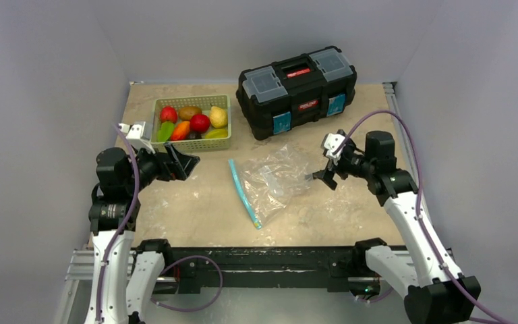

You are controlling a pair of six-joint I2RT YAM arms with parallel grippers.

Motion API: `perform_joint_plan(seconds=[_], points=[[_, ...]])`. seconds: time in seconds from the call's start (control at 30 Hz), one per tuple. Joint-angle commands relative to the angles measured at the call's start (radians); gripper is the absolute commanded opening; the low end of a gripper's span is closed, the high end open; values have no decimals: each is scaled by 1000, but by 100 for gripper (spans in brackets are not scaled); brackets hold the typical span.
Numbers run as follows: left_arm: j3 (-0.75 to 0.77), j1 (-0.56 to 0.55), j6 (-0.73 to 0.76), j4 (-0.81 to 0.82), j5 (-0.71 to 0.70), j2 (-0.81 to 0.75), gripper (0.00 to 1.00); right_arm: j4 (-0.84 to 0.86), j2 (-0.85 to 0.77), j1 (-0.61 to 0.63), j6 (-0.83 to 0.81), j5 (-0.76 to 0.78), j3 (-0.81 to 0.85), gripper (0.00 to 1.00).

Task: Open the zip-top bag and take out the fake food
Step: Reset both arms

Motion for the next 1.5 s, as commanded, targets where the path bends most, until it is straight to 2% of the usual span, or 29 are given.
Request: perform_joint_plan(seconds=[0.0,0.13,0.4,0.63,1.17,1.47], points=[[-26,8,10,-15,27,-46,100,99,-47,-16,219,145,63,99],[-54,8,-9,-12,48,-69,100,150,-45,-27,348,225,71,99],[-78,8,-26,-38,71,-99,100,139,-25,-31,450,271,124,99],[-77,7,-28,-57,69,-108,100,90,-49,-31,439,242,151,99],[-76,7,-28,-100,55,-140,100,193,-93,-73,593,246,118,99],[-71,8,-17,-109,51,-141,100,209,-115,-89,619,237,98,99]])
